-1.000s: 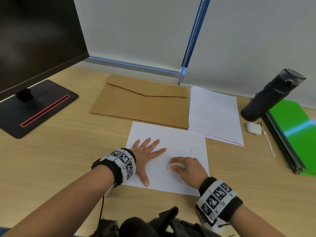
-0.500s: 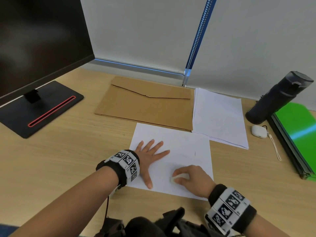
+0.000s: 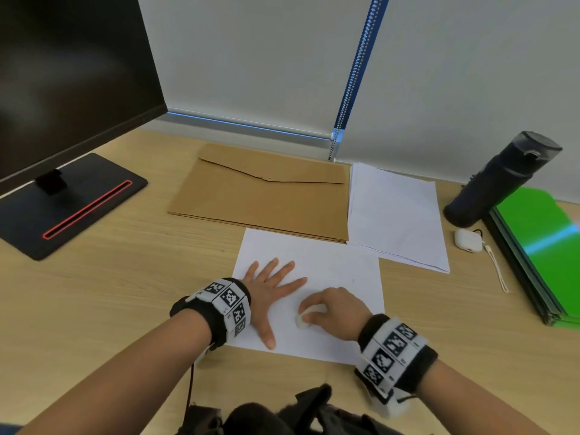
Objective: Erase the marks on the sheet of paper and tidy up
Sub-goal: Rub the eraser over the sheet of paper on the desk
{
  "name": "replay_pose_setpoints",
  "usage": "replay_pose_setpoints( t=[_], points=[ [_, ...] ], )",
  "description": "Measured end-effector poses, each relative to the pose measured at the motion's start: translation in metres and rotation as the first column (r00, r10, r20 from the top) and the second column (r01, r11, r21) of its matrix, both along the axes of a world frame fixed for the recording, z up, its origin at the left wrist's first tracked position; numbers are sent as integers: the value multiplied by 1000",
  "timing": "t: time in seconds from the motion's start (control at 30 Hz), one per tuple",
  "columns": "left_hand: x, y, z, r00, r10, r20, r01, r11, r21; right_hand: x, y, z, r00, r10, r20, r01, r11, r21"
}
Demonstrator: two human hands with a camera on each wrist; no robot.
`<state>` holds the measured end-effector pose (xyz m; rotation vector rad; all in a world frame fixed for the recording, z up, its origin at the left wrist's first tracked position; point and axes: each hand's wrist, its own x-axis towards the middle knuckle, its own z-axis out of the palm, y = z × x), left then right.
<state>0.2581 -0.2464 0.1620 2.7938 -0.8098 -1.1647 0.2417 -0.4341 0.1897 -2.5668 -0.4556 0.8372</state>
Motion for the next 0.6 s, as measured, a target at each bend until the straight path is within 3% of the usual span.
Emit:
replay_pose_setpoints(
  t=[0.13, 0.33, 0.47, 0.6],
  points=[
    [0, 1, 0, 1000, -3, -1, 3, 1000, -8, 4, 15, -3, 995, -32, 90, 28, 998, 54],
    [-1, 0, -2, 1000, 9, -4, -9, 1000, 4, 2, -9, 6, 989, 145, 16, -143, 985, -99],
    [1, 1, -3, 1000, 8, -5, -8, 1000, -16, 4, 12, 4, 987, 112, 117, -112, 994, -8],
    [0, 1, -2, 1000, 16, 5, -16, 1000, -13, 1, -10, 9, 984, 172, 50, -166, 979, -117]
  ],
)
